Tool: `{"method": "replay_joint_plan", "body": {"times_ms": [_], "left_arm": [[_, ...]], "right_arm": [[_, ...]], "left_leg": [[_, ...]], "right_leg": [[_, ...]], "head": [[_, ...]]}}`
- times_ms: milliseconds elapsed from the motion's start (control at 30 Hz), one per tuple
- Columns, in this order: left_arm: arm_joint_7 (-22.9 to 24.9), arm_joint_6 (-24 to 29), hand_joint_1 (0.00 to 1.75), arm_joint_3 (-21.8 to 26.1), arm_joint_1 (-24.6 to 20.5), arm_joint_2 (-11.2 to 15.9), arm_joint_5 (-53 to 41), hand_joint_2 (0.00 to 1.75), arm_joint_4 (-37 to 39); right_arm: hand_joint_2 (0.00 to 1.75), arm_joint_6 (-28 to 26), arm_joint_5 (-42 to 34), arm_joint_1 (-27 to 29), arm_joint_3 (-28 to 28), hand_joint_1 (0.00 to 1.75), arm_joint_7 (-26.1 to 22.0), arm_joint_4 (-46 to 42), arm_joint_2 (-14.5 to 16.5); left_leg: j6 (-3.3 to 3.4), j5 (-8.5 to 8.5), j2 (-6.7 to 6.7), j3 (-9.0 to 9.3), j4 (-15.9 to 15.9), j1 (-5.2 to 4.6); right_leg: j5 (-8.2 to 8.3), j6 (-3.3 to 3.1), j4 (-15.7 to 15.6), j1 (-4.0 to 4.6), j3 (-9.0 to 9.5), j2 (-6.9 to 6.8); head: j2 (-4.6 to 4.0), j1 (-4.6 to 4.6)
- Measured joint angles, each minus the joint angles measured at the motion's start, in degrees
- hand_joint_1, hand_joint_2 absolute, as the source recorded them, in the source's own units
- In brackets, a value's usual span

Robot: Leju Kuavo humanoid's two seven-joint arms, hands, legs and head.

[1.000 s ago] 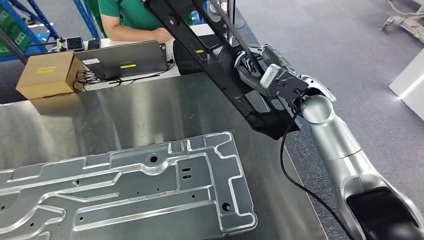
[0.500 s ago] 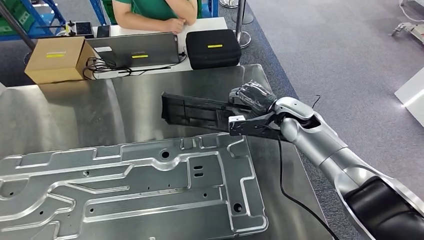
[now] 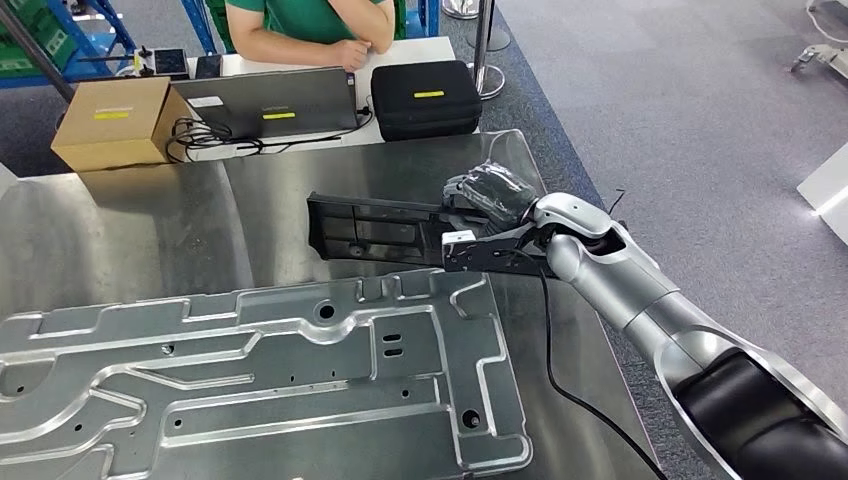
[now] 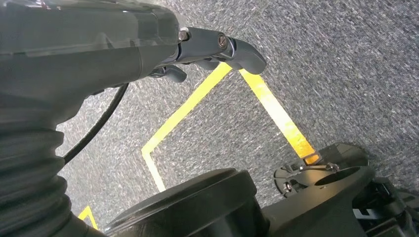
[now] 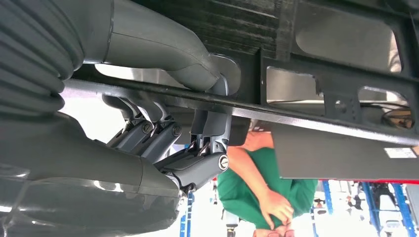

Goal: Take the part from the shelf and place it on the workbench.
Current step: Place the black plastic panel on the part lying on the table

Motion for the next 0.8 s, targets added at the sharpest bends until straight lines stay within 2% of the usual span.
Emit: {"method": "replay_joint_plan", "body": {"times_ms": [67,100,133,167,200,233,267,300,333,367,433,467,500,533,600,633,667,700,733,800], "left_arm": [[0.0,0.0,0.0,0.0,0.0,0.0,0.0,1.75,0.0],[0.0,0.0,0.0,0.0,-0.1,0.0,0.0,1.75,0.0],[0.0,0.0,0.0,0.0,-0.2,0.0,0.0,1.75,0.0],[0.0,0.1,0.0,0.0,-0.5,0.0,0.2,1.75,0.0],[-0.1,0.4,0.0,0.0,-0.7,0.0,0.2,1.75,0.0],[-0.2,0.8,0.0,0.0,-0.9,0.0,0.2,1.75,0.0],[-0.2,1.3,0.0,0.0,-1.1,0.0,0.2,1.75,0.0],[-0.2,1.6,0.0,0.0,-1.1,0.0,0.2,1.75,0.0],[-0.1,1.6,0.0,-0.1,-1.1,0.0,0.2,1.75,0.0],[0.0,1.7,0.0,-0.1,-1.1,0.0,0.2,1.75,0.1],[0.3,1.5,0.0,0.0,-1.0,0.0,0.4,1.75,0.1],[0.5,1.4,0.0,0.0,-1.1,0.0,0.6,1.75,0.1],[0.7,1.2,0.0,0.0,-1.3,0.0,0.8,1.75,0.1],[0.9,0.9,0.0,0.0,-1.4,0.0,1.0,1.75,0.1],[1.0,0.4,0.0,0.0,-1.6,0.0,1.3,1.75,0.1],[1.1,0.1,0.0,0.0,-1.7,0.0,1.3,1.75,0.1],[1.1,-0.2,0.0,0.0,-1.7,0.0,1.3,1.75,0.1],[1.2,-0.4,0.0,0.0,-1.7,0.0,1.3,1.75,0.1],[1.2,-0.5,0.0,0.0,-1.7,0.0,1.3,1.75,0.1],[1.0,-0.6,0.0,0.0,-1.5,-0.1,1.2,1.75,0.1]], "right_arm": [[1.75,0.0,0.0,0.0,0.0,1.75,0.0,0.0,0.0],[1.75,0.0,0.0,-0.1,0.0,1.75,0.0,0.0,-0.1],[1.75,0.0,0.0,-0.1,0.1,1.75,0.0,0.1,-0.3],[1.75,-0.1,0.0,-0.2,0.1,1.75,-0.2,0.3,-0.6],[1.75,-0.4,0.0,-0.3,0.3,1.75,-0.5,0.7,-0.9],[1.75,-0.6,0.1,-0.5,0.4,1.75,-0.7,1.2,-1.0],[1.75,-0.9,0.1,-0.6,0.6,1.75,-1.0,1.7,-1.2],[1.75,-1.1,0.1,-0.7,0.6,1.75,-1.2,2.1,-1.2],[1.75,-1.3,0.2,-0.9,0.6,1.75,-1.3,2.4,-1.2],[1.75,-1.5,0.2,-1.0,0.6,1.75,-1.3,2.8,-1.2],[1.75,-2.2,0.8,-1.4,0.6,1.75,-1.1,3.6,-1.2],[1.75,-2.8,1.5,-1.7,0.7,1.75,-0.8,4.1,-1.3],[1.75,-3.6,2.5,-2.0,0.7,1.75,-0.4,4.8,-1.1],[1.75,-4.6,3.8,-2.4,0.8,1.75,0.2,5.4,-0.8],[1.75,-6.7,6.5,-3.1,1.3,1.75,1.7,6.9,0.1],[1.75,-7.4,7.7,-3.4,1.5,1.75,2.4,7.6,0.6],[1.75,-7.9,8.6,-3.8,1.8,1.75,3.2,8.1,1.0],[1.75,-8.2,9.3,-4.1,2.1,1.75,3.7,8.5,1.3],[1.75,-8.3,9.9,-4.5,2.2,1.75,4.2,8.8,1.6],[1.75,-8.4,10.7,-5.3,2.4,1.75,5.1,9.1,2.3]], "left_leg": [[-0.06,-0.15,0.02,-0.05,0.2,0.0],[-0.35,-1.34,0.15,-0.64,1.7,0.12],[-0.73,-2.9,0.32,-1.47,3.9,0.29],[-1.36,-4.87,0.53,-2.72,7.5,0.7],[-2.19,-5.58,0.74,-2.85,9.2,1.37],[-2.87,-4.73,0.76,-1.78,8.1,2.06],[-3.62,-3.44,0.42,-0.1,5.5,2.88],[-3.81,-1.49,-0.11,1.9,1.6,3.24],[-3.62,-0.79,-0.56,2.65,-0.5,3.45],[-3.15,-0.58,-0.93,2.69,-1.3,3.49],[-1.7,-0.17,-0.74,2.19,-1.2,3.27],[-1.1,0.21,-0.69,2.16,-1.2,3.12],[-0.56,0.66,-0.63,2.1,-1.4,2.98],[-0.12,1.03,-0.6,2.03,-1.5,2.88],[0.37,1.35,-0.57,1.68,-1.4,2.38],[0.55,1.36,-0.57,1.62,-1.4,2.03],[0.73,1.32,-0.6,1.64,-1.3,1.59],[0.97,1.23,-0.64,1.74,-1.2,1.08],[1.23,1.07,-0.67,1.92,-1.2,0.56],[1.7,0.69,-0.57,2.12,-1.1,-0.27]], "right_leg": [[0.0,-0.02,0.0,-0.02,0.0,0.0],[0.07,-0.06,0.0,-0.05,-0.07,-0.06],[0.15,-0.09,0.0,-0.09,-0.17,-0.19],[0.23,-0.08,0.0,-0.2,-0.41,-0.38],[0.44,0.17,0.0,-0.49,-0.68,-0.52],[0.66,0.59,0.1,-0.84,-0.88,-0.56],[0.9,1.14,0.2,-1.19,-1.11,-0.48],[1.24,1.81,0.3,-1.45,-1.22,-0.22],[1.5,2.36,0.4,-1.52,-1.3,0.05],[1.81,2.89,0.4,-1.5,-1.38,0.29],[2.56,3.94,0.1,-1.62,-1.5,0.65],[2.48,4.23,0.2,-1.74,-1.78,0.76],[1.68,4.27,1.3,-1.8,-2.41,0.94],[0.19,4.04,3.6,-1.79,-3.49,1.16],[-3.56,3.13,11.2,-1.34,-6.49,1.62],[-4.65,2.66,14.6,-1.01,-7.73,1.8],[-4.84,2.07,16.5,-0.53,-8.28,1.94],[-4.01,1.3,16.2,0.02,-7.88,2.05],[-2.26,0.27,13.6,0.68,-6.49,2.09],[0.34,-2.3,7.3,2.0,-3.37,1.23]], "head": [[0.0,0.0],[0.0,0.0],[0.0,0.0],[0.0,0.0],[0.0,0.01],[0.0,0.01],[0.0,0.01],[0.0,0.0],[0.0,0.0],[0.0,0.02],[0.0,0.03],[0.0,0.04],[0.0,0.04],[0.0,0.05],[0.0,0.08],[0.0,0.08],[0.0,0.08],[0.0,0.08],[0.0,0.08],[0.0,0.02]]}}
